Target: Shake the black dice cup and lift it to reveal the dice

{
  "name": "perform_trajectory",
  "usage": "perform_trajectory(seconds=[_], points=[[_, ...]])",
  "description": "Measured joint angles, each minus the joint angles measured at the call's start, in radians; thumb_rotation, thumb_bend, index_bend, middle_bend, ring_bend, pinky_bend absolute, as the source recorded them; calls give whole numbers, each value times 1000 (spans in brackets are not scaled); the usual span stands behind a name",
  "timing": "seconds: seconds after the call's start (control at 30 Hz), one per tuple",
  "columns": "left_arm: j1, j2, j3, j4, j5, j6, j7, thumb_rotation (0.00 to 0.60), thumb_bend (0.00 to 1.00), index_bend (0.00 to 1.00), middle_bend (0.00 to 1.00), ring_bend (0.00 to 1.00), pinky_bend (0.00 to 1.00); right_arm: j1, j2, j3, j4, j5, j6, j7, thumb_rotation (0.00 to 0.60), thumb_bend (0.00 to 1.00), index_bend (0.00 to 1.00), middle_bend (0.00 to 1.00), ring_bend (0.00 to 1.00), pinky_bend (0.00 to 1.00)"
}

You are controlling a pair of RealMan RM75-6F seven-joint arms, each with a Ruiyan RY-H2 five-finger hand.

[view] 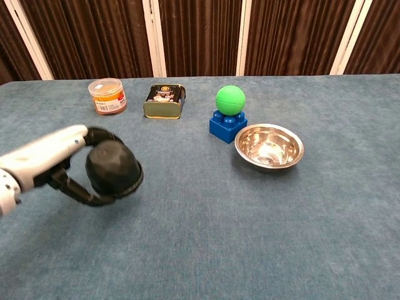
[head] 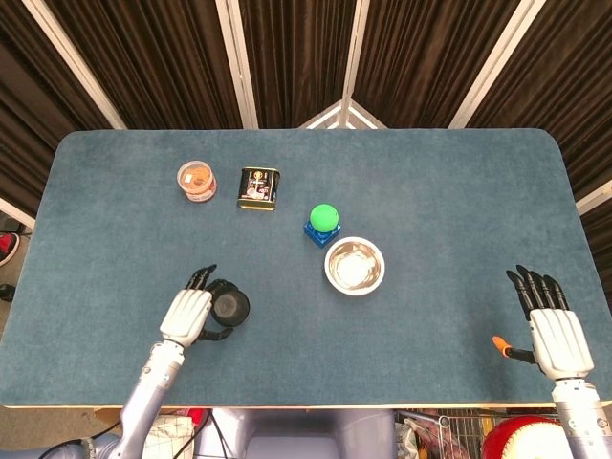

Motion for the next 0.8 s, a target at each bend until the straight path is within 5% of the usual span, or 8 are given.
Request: perform_trajectory(seconds=[0.3, 0.63, 0.8], points=[[-1, 99, -11, -55, 162, 141, 251, 600, 374, 358, 436, 4, 41, 1, 13, -3, -16, -9, -2, 12, 600, 185, 31, 0, 12, 0], [-20, 144, -12, 177, 468, 305, 525, 600, 372, 374, 452, 20, 40, 0, 9, -13, -22, -19, -4, 7, 600, 185, 31, 0, 12, 0], [-15, 148, -6, 192, 459, 301, 504, 600, 379, 384, 443, 21, 32, 1, 5, -12, -18, -18, -6, 5, 600, 185, 32, 0, 13, 0]])
